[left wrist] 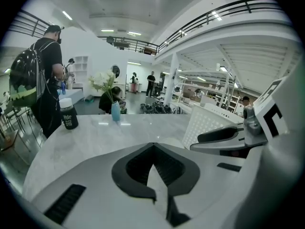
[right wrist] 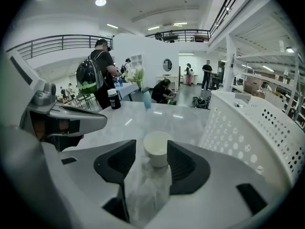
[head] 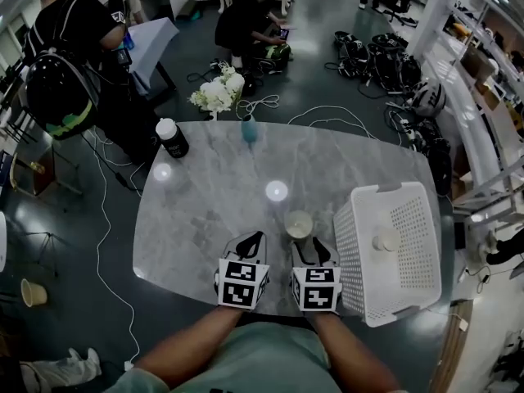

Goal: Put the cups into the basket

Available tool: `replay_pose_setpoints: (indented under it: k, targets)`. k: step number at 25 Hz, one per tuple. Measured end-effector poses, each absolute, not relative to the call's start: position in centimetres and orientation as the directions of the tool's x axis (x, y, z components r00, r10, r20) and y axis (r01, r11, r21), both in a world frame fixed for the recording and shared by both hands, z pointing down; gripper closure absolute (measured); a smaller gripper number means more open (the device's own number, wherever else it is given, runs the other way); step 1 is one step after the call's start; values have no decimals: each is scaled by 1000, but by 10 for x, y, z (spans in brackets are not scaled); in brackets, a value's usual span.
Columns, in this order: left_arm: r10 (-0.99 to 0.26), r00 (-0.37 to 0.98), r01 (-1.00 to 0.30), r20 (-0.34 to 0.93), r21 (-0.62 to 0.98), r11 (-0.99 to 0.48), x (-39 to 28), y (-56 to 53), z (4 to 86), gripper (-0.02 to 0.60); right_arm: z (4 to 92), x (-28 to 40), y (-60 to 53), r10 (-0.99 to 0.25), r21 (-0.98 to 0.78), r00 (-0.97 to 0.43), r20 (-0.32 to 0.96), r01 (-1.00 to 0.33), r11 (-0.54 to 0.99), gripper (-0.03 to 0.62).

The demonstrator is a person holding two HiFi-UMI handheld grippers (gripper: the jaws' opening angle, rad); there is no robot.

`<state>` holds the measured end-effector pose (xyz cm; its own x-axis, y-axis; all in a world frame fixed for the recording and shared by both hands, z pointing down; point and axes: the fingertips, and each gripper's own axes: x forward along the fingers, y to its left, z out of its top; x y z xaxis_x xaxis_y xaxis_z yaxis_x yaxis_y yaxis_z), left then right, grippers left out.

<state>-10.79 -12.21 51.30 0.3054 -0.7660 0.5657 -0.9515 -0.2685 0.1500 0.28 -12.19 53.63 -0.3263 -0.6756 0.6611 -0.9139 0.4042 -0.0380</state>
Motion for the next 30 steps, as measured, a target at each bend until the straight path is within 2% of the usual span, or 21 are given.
replay_pose_setpoints:
  k: [5, 19, 30]
  targets:
    - [-752, 297, -954, 588, 148, -261, -112, -133, 526, 580, 558, 0, -132, -642, -47, -320, 697, -913, 404, 304]
    - [-711, 295, -952, 638, 133, -275, -118, -160, 557, 580, 589, -6, -166, -629, -41, -312, 712, -913, 407, 227]
    - [-695, 305, -949, 652, 144, -281, -117, -175, 572, 580, 617, -12, -181, -600, -30, -302, 741, -907, 420, 207]
